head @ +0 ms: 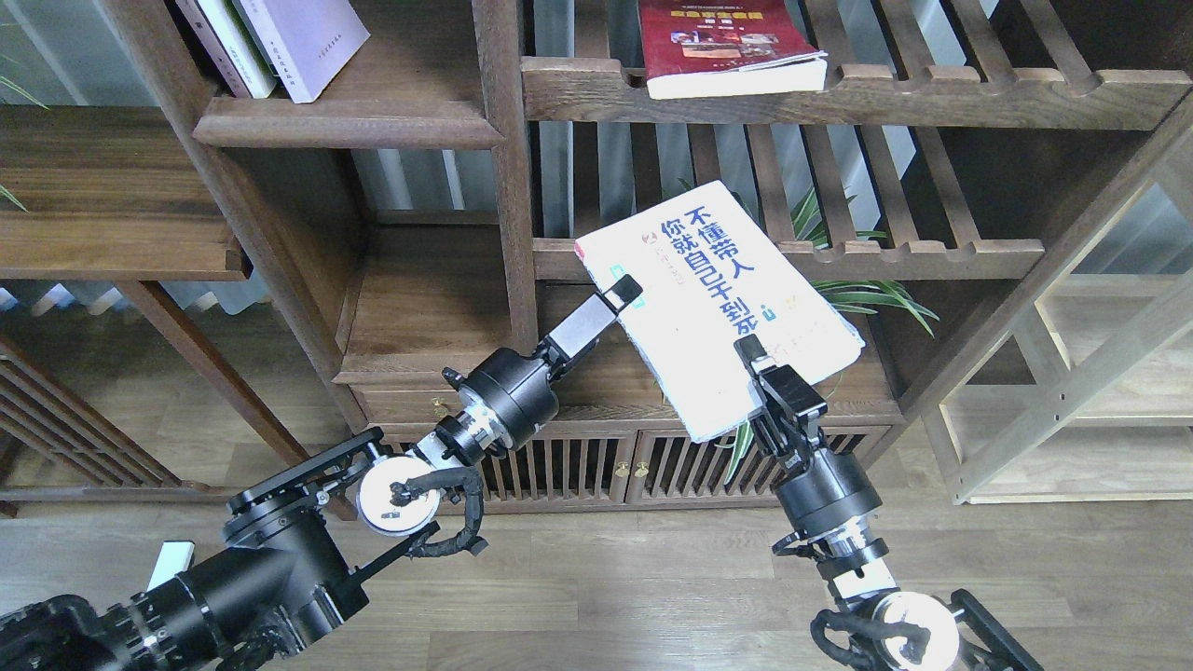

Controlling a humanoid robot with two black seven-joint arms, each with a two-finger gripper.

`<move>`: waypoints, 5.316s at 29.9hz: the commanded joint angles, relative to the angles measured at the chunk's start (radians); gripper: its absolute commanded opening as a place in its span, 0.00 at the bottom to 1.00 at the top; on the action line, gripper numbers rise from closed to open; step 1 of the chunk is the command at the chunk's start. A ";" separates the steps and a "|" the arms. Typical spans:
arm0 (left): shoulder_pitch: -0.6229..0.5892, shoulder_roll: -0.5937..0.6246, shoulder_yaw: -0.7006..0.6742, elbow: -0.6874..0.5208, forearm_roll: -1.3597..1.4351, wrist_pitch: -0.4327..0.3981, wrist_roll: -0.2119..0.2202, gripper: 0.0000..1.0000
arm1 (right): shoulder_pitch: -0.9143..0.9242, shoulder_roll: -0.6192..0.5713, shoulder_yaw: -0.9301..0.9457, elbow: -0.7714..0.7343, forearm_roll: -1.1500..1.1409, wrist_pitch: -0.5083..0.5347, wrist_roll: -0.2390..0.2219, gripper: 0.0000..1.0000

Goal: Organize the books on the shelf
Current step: 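Bring the white book down toward the left gripper, then grasp the white book's edge with the left gripper, then release with the right gripper and lift the book with the left gripper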

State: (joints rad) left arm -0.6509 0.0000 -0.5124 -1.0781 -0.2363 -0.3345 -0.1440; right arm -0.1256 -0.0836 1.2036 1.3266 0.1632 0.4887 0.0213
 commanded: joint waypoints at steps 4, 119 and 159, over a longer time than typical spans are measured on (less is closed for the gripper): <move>0.000 0.000 0.002 0.024 0.002 0.002 0.001 0.98 | -0.009 0.001 -0.001 0.000 -0.002 0.000 0.000 0.03; 0.034 0.000 0.003 0.047 -0.078 -0.154 -0.002 0.00 | 0.004 0.070 -0.019 -0.003 -0.063 0.000 -0.012 0.51; 0.106 0.316 -0.044 -0.190 0.086 -0.154 -0.016 0.00 | 0.009 0.059 0.112 -0.030 -0.056 0.000 -0.008 0.61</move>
State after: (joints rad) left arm -0.5444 0.2581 -0.5422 -1.2186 -0.1862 -0.4888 -0.1581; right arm -0.1219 -0.0231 1.3031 1.3003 0.1074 0.4887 0.0139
